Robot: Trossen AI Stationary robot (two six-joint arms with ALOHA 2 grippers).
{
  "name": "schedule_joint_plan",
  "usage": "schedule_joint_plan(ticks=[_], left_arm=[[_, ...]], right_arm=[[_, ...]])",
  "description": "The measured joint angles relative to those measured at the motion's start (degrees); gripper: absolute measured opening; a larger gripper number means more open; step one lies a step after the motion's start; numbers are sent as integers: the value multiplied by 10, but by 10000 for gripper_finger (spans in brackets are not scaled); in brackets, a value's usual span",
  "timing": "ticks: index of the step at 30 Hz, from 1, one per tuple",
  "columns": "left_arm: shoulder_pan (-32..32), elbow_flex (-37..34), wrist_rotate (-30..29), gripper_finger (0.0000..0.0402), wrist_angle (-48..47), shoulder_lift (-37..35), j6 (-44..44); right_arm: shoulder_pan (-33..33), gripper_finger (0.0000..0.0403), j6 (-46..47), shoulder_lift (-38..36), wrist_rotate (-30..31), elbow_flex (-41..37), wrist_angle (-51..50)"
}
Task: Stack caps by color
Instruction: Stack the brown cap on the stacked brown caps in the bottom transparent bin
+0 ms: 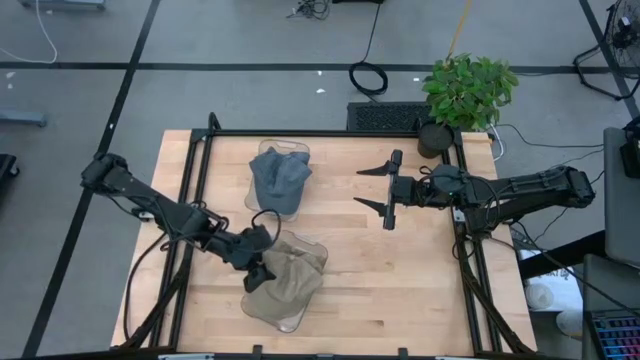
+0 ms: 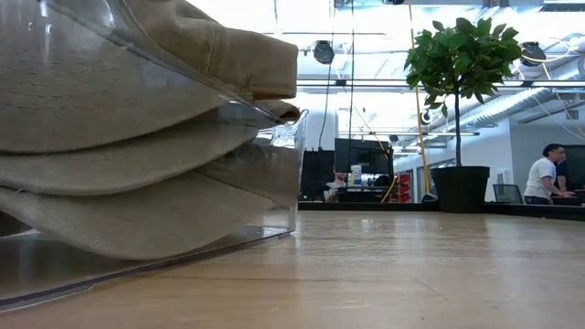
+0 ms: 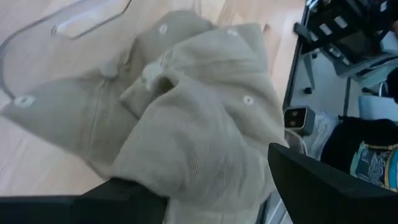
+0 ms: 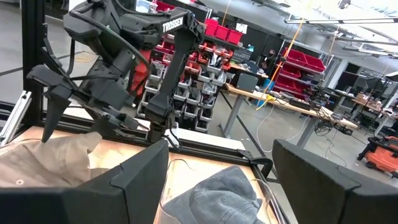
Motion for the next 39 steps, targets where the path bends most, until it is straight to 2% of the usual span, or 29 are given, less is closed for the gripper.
schedule_joint_plan(ticks=[11,15,18,22,25,27,29,31,33,35,36,39], left_arm=[[29,67,36,266,-196,0,-49],[6,89,43,266,-188,0,23],[-34,107,0,265,-150,3,99],[-74,111,-69,252,-100,21,87],[-79,111,-79,237,-103,45,74],[-78,110,-55,221,-113,69,83],[-78,110,-20,193,-105,94,131],[-80,110,23,148,-78,122,188],[-84,110,52,86,-69,143,217],[-83,110,56,27,-71,157,217],[-80,111,47,16,-79,163,210],[-73,110,-7,19,-115,182,198]], right_arm=[[0,274,0,0,0,0,0],[0,274,0,0,0,0,0],[0,274,0,0,0,0,0],[0,274,0,0,0,0,-1],[0,274,0,0,0,0,-4],[0,274,0,0,0,0,-9],[0,274,0,0,0,0,-12],[0,274,0,0,0,0,-12],[0,274,0,0,0,0,-12],[0,274,1,0,0,0,-12],[0,274,1,0,0,0,-12],[0,274,1,0,0,0,-12]])
